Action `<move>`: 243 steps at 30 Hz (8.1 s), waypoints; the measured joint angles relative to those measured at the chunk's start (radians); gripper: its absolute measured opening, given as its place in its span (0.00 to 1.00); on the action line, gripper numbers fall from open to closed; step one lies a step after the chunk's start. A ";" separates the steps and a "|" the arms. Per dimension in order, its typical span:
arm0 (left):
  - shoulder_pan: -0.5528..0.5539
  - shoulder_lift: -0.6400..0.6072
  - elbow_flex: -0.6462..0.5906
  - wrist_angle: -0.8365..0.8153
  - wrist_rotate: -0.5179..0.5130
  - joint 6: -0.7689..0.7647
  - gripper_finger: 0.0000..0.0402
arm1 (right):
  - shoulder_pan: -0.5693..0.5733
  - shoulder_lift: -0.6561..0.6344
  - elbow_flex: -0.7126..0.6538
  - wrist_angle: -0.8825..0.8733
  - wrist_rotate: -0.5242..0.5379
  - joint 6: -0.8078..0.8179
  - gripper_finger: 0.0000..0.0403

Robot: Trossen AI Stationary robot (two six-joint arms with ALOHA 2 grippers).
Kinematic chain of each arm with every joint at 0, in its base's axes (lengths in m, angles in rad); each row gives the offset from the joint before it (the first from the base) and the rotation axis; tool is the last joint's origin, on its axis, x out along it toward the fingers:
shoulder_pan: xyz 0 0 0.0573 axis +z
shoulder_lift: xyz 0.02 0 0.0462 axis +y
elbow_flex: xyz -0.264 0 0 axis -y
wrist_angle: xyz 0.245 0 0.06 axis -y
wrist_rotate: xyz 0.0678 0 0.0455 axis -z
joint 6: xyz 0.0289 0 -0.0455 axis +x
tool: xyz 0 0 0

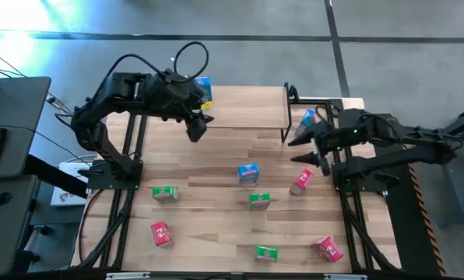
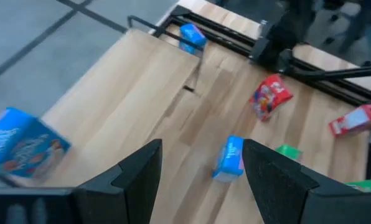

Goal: Stack cereal on shelf
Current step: Put the top right green cereal box on the shelf

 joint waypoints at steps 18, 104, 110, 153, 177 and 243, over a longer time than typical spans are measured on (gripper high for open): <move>-0.001 -0.147 0.000 -0.126 -0.046 0.030 0.53 | 0.234 0.249 0.004 0.129 0.173 0.070 0.59; -0.304 -0.597 -1.000 0.375 -0.172 -0.165 0.53 | 0.357 0.709 0.002 0.070 0.242 0.249 0.39; -0.304 -0.597 -1.000 0.374 -0.171 -0.165 0.53 | 0.357 0.708 0.054 0.068 0.241 0.272 0.36; 0.145 -0.586 -0.999 0.668 -0.169 0.186 0.53 | -0.321 0.707 0.726 -0.304 0.374 -0.430 0.35; 0.388 -0.420 -0.999 0.697 -0.167 0.202 0.53 | -0.622 0.774 0.726 -0.030 0.224 -0.782 0.35; 0.399 -0.403 -0.999 0.695 -0.163 0.201 0.53 | -0.536 0.943 0.723 -0.208 0.095 -0.686 0.37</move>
